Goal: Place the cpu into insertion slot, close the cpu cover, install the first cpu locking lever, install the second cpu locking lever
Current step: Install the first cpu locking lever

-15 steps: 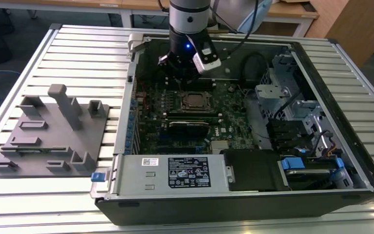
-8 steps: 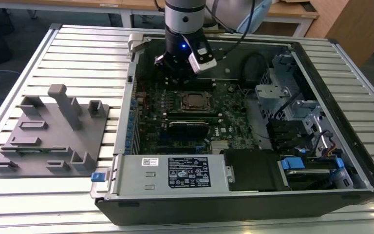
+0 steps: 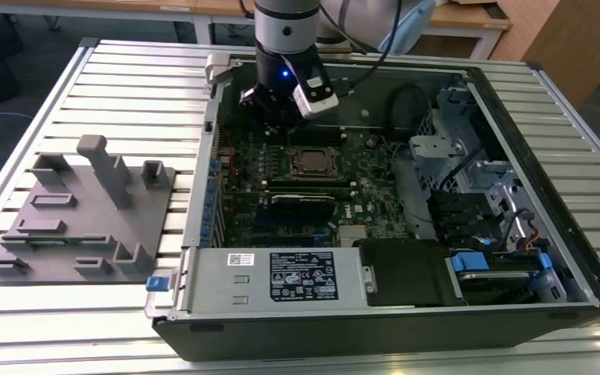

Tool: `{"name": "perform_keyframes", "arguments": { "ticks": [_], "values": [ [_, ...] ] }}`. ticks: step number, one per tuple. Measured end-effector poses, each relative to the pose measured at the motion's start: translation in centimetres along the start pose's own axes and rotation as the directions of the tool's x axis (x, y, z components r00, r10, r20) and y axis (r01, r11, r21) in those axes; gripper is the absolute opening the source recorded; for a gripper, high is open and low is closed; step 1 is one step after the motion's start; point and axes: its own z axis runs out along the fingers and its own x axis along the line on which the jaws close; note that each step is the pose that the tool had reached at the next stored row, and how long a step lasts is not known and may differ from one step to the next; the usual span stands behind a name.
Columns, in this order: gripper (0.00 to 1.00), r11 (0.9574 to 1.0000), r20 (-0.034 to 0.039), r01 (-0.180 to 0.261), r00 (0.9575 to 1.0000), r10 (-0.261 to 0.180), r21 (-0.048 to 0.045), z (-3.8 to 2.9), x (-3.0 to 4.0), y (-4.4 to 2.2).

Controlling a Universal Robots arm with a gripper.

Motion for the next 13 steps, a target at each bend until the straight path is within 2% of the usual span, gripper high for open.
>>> {"name": "perform_keyframes", "arguments": {
  "ticks": [2, 3, 9, 13],
  "values": [
    [0.1, 1.0, -0.0002, 0.0, 1.0, 0.0, -0.0019, 0.0, 0.1, -0.02],
    [0.1, 1.0, -0.0004, 0.0, 1.0, 0.0, -0.0071, 0.0, 0.13, -0.03],
    [0.1, 0.9983, -0.0016, -0.001, 1.0, 0.001, -0.058, 0.01, 0.33, -0.1],
    [0.1, 0.9957, -0.0023, -0.002, 1.0, 0.001, -0.0932, 0.03, 0.51, -0.14]
  ]
}}
